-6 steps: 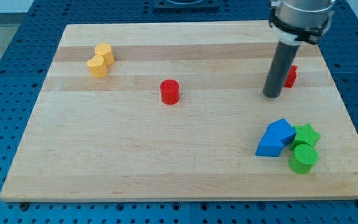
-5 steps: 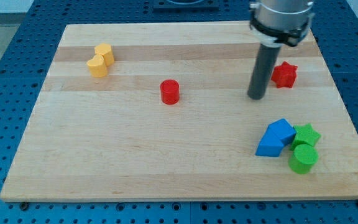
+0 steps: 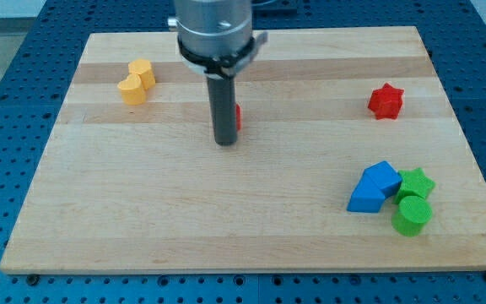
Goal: Place the red circle parallel to the hexagon
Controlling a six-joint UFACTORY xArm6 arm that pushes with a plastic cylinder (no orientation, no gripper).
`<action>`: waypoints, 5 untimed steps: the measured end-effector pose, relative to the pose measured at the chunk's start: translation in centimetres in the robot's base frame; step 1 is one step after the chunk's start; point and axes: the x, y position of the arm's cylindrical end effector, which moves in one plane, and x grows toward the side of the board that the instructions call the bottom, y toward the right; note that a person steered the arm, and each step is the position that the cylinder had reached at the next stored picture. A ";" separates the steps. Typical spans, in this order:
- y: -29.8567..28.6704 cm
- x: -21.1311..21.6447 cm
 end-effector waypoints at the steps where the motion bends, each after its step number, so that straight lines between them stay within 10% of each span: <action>1: -1.4 -3.2; 5: 4.0 -7.0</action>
